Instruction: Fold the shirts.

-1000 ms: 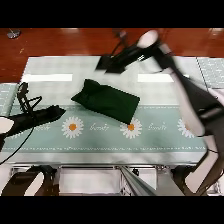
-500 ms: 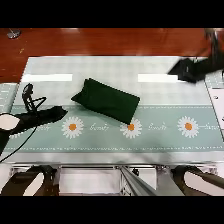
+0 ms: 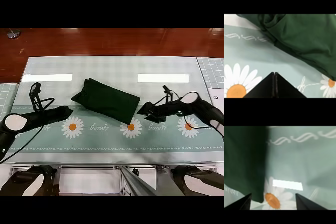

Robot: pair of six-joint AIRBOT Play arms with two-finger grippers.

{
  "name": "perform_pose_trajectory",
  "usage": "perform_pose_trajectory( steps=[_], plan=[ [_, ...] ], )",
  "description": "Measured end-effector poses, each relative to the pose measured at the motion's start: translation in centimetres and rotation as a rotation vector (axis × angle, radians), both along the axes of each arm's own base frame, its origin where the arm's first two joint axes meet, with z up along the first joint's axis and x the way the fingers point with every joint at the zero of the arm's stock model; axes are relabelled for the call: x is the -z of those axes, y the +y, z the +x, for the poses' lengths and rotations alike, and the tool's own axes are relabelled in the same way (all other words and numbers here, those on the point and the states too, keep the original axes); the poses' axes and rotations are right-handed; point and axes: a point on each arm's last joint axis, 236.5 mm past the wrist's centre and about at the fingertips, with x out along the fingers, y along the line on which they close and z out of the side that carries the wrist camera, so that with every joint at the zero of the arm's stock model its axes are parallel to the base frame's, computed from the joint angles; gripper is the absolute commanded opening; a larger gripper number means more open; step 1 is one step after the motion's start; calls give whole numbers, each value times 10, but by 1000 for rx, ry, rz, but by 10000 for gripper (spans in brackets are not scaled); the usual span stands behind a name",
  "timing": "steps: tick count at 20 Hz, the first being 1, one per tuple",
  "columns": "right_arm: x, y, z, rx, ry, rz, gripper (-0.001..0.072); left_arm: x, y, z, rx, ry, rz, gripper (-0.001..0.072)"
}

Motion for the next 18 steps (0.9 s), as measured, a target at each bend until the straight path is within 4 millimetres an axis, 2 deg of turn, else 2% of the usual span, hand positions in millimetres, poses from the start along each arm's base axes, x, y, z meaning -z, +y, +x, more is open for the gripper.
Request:
perform_pose_trajectory(
  steps=[2, 3, 4, 5, 6, 7, 8, 10, 11, 13, 16, 18],
  plan=[
    [8, 18, 7, -24, 24, 20, 607, 0, 0, 1, -3, -4, 1, 36],
    [10, 28, 15, -22, 29, 39, 574, 1, 0, 1, -2, -4, 1, 36],
    [12, 35, 21, -30, 30, 48, 425, 1, 0, 2, -3, -4, 2, 36],
    [16, 41, 28, -41, 30, 50, 230, 1, -1, 2, -2, -4, 2, 36],
    [18, 46, 35, -56, 26, 51, 73, 2, -1, 2, -3, -3, 2, 36],
    [16, 55, 42, -73, 20, 66, 31, 2, 0, 2, -4, -3, 2, 36],
    [11, 64, 52, -105, -3, 83, 31, 2, 0, 3, -5, -3, 3, 36],
    [-14, 82, 72, -185, -65, 123, 30, 2, 0, 3, -6, -3, 3, 36],
    [-30, 87, 82, -220, -105, 131, 30, 2, 0, 3, -6, -3, 3, 36],
    [-75, 94, 110, -301, -218, 119, 30, 2, 0, 3, -7, -3, 3, 36],
    [-145, 87, 137, -398, -363, 33, 30, 2, 0, 3, -7, -3, 3, 36],
    [-187, 67, 150, -419, -439, -58, 30, 3, 0, 3, -6, -3, 3, 36]
  ],
)
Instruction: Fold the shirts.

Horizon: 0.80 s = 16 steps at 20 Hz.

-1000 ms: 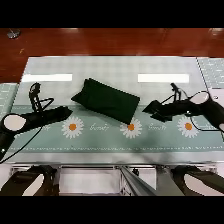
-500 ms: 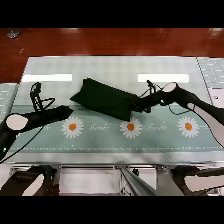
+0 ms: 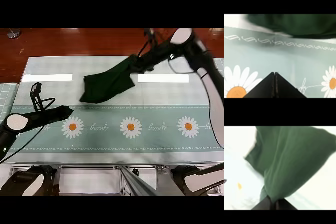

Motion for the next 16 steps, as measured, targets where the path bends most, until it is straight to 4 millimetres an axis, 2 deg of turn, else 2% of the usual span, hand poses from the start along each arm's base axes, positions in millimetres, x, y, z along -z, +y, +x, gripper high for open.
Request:
perform_pose_trajectory(
  steps=[2, 4, 8, 11, 14, 16],
  plan=[
    [-33, -30, 4, 29, -50, -63, 30, 0, 0, 0, 0, 0, 0, 36],
    [-61, -71, 4, 99, -77, -110, 30, 0, 0, 0, 1, 1, 0, 36],
    [-104, -174, -15, 304, -71, -170, 30, 0, -1, -1, 3, 3, -1, 36],
    [-122, -247, -49, 475, -28, -197, 30, 0, -1, -1, 3, 3, -1, 36],
    [-125, -309, -94, 654, 34, -217, 30, 0, -1, -1, 3, 3, -1, 36],
    [-120, -345, -128, 779, 79, -246, 30, 0, -1, -1, 2, 3, -1, 36]
  ],
)
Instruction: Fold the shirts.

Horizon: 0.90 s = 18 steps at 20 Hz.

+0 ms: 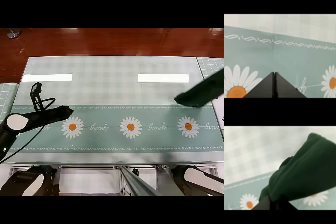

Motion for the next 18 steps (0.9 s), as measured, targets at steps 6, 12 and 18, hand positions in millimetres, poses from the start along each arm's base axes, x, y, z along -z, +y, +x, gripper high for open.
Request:
perform_pose_trajectory(
  steps=[6, 12, 18],
  plan=[
    [68, -66, -141, 395, 290, -90, 31, 0, 0, 1, -2, -3, 1, 37],
    [138, -69, -231, 624, 496, -177, 625, -1, 1, 2, -6, -8, 2, 37],
    [117, -89, -158, 561, 265, -120, 29, -38, 15, 36, -46, -124, 18, 36]
  ],
)
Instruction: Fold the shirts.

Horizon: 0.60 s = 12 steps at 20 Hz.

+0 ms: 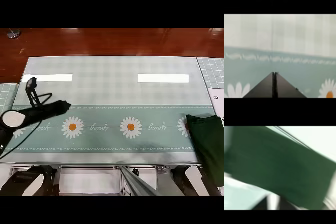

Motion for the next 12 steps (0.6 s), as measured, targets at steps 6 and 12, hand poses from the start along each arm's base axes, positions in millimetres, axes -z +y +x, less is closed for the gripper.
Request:
perform_pose_trajectory(
  steps=[6, 12],
  plan=[
    [-94, 91, 212, -529, -522, -28, 30, -138, -13, 76, 103, -234, 23, 34],
    [31, 255, 276, -980, -251, 1, 30, -104, -48, 89, 245, -87, 174, 35]
  ],
)
